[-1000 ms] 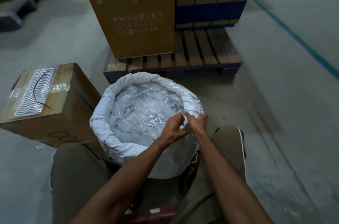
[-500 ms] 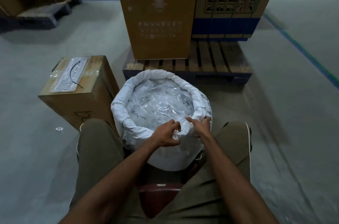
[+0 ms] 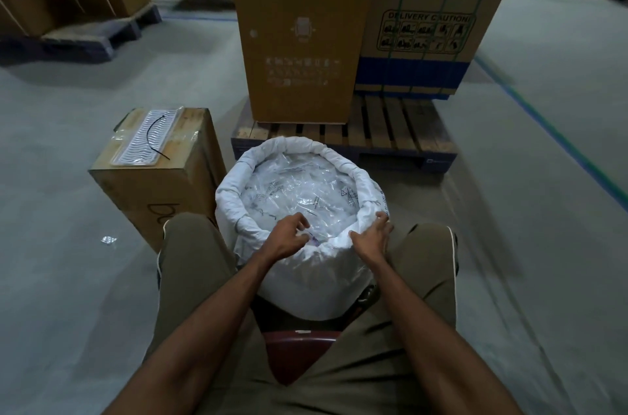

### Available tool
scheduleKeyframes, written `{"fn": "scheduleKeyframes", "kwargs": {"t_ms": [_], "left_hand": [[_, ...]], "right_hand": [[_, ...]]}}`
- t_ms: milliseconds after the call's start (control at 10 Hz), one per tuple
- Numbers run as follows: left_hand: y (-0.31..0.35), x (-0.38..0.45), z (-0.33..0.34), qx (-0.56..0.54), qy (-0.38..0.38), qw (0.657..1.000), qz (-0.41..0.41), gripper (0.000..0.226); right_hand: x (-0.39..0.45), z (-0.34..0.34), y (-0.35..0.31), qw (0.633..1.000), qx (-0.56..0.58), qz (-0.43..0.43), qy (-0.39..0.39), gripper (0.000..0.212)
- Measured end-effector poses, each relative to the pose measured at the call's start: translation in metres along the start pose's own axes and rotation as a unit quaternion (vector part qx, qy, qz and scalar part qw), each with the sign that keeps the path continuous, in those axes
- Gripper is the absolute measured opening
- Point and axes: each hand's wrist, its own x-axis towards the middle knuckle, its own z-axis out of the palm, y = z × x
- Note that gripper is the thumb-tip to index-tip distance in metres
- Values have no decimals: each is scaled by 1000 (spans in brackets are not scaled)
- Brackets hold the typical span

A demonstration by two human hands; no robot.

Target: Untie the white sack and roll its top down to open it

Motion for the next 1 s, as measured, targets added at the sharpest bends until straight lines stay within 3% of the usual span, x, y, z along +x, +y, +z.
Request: {"fn": "scheduleKeyframes", "kwargs": {"t_ms": [200, 400, 700, 900, 1000], "left_hand": [[8, -2, -20, 50, -6, 999, -2, 32], [26, -6, -41, 93, 44, 995, 4, 54], [6, 42, -54, 170, 64, 983, -4, 81], [-25, 120, -32, 181, 83, 980, 13, 74], [-35, 155, -23, 171, 93, 981, 27, 70]], "right_hand": [[-20, -9, -23, 986, -98, -138, -8, 75], [-16, -14, -54, 953, -186, -240, -18, 67], [46, 17, -71, 914, -261, -308, -44, 76], [114, 65, -61, 880, -311, -351, -69, 77], [142, 85, -64, 896, -282, -340, -54, 74]]}}
